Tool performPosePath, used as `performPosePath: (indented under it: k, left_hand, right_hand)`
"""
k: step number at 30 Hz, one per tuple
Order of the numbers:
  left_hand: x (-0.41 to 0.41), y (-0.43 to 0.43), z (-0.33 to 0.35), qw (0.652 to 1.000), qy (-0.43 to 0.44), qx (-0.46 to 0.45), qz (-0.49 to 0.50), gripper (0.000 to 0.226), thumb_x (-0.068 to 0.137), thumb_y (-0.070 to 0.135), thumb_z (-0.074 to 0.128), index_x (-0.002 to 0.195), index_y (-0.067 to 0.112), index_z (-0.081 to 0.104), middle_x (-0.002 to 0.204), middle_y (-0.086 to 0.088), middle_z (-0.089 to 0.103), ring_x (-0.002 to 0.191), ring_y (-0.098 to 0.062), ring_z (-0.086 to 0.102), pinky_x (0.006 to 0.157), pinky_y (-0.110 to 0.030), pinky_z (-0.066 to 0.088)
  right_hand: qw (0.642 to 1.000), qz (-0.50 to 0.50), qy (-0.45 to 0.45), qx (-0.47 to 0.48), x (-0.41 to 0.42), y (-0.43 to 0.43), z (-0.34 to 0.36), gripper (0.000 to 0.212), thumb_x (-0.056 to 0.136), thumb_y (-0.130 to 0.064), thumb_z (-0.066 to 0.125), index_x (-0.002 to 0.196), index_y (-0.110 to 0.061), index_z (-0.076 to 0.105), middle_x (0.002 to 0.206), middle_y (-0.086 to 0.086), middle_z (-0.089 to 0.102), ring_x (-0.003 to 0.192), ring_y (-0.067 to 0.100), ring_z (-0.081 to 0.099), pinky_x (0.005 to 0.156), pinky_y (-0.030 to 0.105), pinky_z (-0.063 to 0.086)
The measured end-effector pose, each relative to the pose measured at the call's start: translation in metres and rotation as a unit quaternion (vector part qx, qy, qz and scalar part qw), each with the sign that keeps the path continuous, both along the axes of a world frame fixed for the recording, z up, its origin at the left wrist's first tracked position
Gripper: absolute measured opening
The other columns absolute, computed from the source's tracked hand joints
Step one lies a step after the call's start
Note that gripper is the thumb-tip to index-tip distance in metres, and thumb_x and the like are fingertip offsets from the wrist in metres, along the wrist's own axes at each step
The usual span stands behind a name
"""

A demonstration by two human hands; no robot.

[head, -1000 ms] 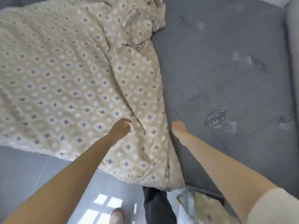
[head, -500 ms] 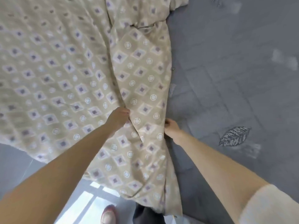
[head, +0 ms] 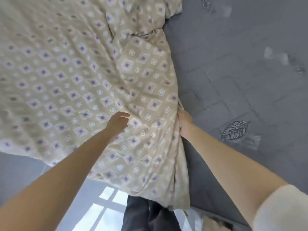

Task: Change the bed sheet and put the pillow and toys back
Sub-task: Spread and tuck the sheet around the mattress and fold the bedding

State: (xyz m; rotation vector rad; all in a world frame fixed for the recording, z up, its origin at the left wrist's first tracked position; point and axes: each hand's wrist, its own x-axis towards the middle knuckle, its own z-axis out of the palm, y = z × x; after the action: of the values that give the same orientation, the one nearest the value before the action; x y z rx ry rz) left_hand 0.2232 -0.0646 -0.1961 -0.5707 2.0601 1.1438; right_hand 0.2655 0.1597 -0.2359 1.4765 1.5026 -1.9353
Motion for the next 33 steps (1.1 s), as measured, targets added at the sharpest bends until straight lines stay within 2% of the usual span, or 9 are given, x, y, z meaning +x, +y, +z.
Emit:
performPosePath:
  k: [2,4,6,8,11,15,24,27,33]
  left_hand:
    - [0.004,0.006,0.011,1.000,0.004,0.010,-0.017,0.025,0.095,0.005,0.045,0.111,0.018,0.058,0.090,0.000,0.058,0.081,-0.014,0.059,0.076,-0.029,0.050]
    - [0.008,0.013,0.023,0.999,0.007,0.021,-0.047,0.026,0.095,0.004,0.043,0.115,0.015,0.057,0.091,0.000,0.058,0.084,-0.017,0.058,0.075,-0.028,0.049]
    - [0.012,0.021,0.034,0.997,0.012,0.029,-0.074,0.029,0.095,0.005,0.043,0.119,0.012,0.057,0.098,-0.002,0.057,0.092,-0.021,0.056,0.084,-0.034,0.048]
    - [0.018,0.032,0.044,0.995,0.016,0.033,-0.097,0.030,0.095,0.006,0.044,0.121,0.012,0.056,0.101,-0.004,0.057,0.093,-0.021,0.056,0.082,-0.033,0.047]
    - [0.027,0.050,0.057,0.989,0.021,0.047,-0.137,0.029,0.097,0.006,0.042,0.123,0.011,0.055,0.100,-0.005,0.056,0.087,-0.018,0.057,0.071,-0.026,0.047]
    - [0.043,0.076,0.068,0.981,0.026,0.050,-0.184,0.032,0.096,0.006,0.041,0.125,0.011,0.053,0.106,-0.005,0.055,0.094,-0.020,0.056,0.082,-0.031,0.045]
    - [0.091,0.175,0.087,0.942,0.078,0.019,-0.326,0.037,0.094,0.007,0.039,0.129,0.012,0.050,0.114,-0.012,0.055,0.098,-0.030,0.057,0.087,-0.037,0.045]
    - [0.115,0.219,0.087,0.907,0.131,-0.006,-0.400,0.038,0.094,0.006,0.040,0.131,0.012,0.048,0.119,-0.016,0.053,0.096,-0.029,0.055,0.077,-0.031,0.043]
    - [0.176,0.310,0.076,0.759,0.224,-0.035,-0.611,0.065,0.090,0.003,0.054,0.148,0.019,0.028,0.155,-0.010,0.013,0.126,-0.034,0.045,0.101,-0.040,0.042]
  right_hand:
    - [0.997,-0.039,-0.005,0.068,0.007,0.010,0.015,0.041,0.096,-0.021,0.055,0.125,0.007,0.052,0.123,0.026,0.057,0.108,0.032,0.060,0.087,0.035,0.049]
    - [0.986,-0.109,-0.012,0.124,0.020,0.021,0.028,0.025,0.095,-0.010,0.050,0.105,0.013,0.054,0.108,0.027,0.059,0.098,0.036,0.060,0.072,0.030,0.038]
    - [0.973,-0.142,-0.035,0.180,0.033,0.029,0.040,0.018,0.095,-0.008,0.048,0.079,-0.001,0.045,0.083,0.015,0.051,0.080,0.024,0.049,0.067,0.028,0.034]
    - [0.960,-0.158,-0.038,0.229,0.051,0.041,0.048,0.028,0.096,-0.006,0.046,0.070,-0.010,0.036,0.082,0.011,0.045,0.079,0.018,0.040,0.065,0.027,0.032]
    - [0.950,-0.182,-0.034,0.251,0.081,0.061,0.064,0.027,0.096,-0.005,0.044,0.072,-0.012,0.036,0.076,0.007,0.043,0.081,0.018,0.040,0.063,0.024,0.030]
    - [0.942,-0.176,-0.046,0.283,0.120,0.088,0.088,0.010,0.098,-0.008,0.043,0.092,-0.005,0.050,0.086,0.010,0.049,0.082,0.021,0.046,0.069,0.031,0.035]
    - [0.897,-0.277,-0.125,0.321,0.251,0.155,0.109,0.018,0.099,-0.008,0.037,0.081,-0.009,0.041,0.073,0.000,0.041,0.079,0.021,0.042,0.061,0.031,0.031]
    - [0.877,-0.292,-0.155,0.348,0.301,0.189,0.120,0.017,0.099,-0.011,0.037,0.104,-0.001,0.050,0.095,0.012,0.053,0.083,0.025,0.046,0.067,0.033,0.033]
    - [0.837,-0.346,-0.215,0.365,0.407,0.250,0.131,0.026,0.099,-0.018,0.040,0.117,-0.002,0.048,0.121,0.023,0.057,0.109,0.037,0.054,0.080,0.037,0.037]
